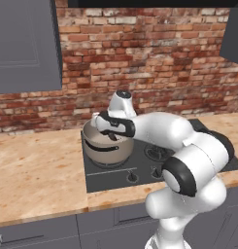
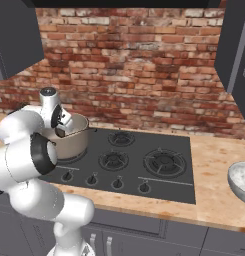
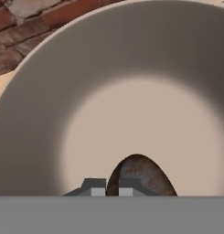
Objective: Open the cabinet and move the ladle to the pot. Then close the cabinet.
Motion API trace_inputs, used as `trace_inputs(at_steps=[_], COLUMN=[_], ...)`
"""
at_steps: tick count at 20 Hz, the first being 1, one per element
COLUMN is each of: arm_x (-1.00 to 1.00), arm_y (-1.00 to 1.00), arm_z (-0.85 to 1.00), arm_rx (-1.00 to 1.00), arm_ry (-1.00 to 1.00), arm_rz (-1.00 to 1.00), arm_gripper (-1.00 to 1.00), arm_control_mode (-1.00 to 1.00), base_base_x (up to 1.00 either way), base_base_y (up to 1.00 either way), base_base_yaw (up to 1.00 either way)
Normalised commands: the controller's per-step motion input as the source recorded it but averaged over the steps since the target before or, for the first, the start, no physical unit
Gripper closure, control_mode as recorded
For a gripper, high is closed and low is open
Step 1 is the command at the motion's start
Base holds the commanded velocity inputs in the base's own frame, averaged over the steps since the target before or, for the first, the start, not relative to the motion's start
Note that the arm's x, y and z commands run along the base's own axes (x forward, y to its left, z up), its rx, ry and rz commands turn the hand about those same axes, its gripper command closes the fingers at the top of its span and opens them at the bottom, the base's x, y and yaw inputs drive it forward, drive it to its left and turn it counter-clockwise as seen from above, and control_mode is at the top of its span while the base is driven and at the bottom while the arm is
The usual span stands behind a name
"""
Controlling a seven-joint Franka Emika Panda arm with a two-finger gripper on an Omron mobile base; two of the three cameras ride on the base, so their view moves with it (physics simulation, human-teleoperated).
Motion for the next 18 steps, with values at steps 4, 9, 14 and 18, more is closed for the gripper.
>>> trace_inputs(at_steps=[4, 9, 14, 18], arm_x=[0.31, 0.37, 0.32, 0.18], arm_y=[0.05, 0.06, 0.09, 0.13], arm_z=[-0.2, -0.14, -0.09, -0.01], arm_rx=[0.0, 0.0, 0.0, 0.0], arm_ry=[0.0, 0.0, 0.0, 0.0], arm_rz=[0.0, 0.0, 0.0, 0.0], arm_gripper=[1.0, 1.0, 1.0, -1.0], arm_control_mode=[-1.0, -1.0, -1.0, -1.0], base_base_x=[0.0, 0.0, 0.0, 0.0], base_base_y=[0.0, 0.0, 0.0, 0.0], base_base_yaw=[0.0, 0.0, 0.0, 0.0])
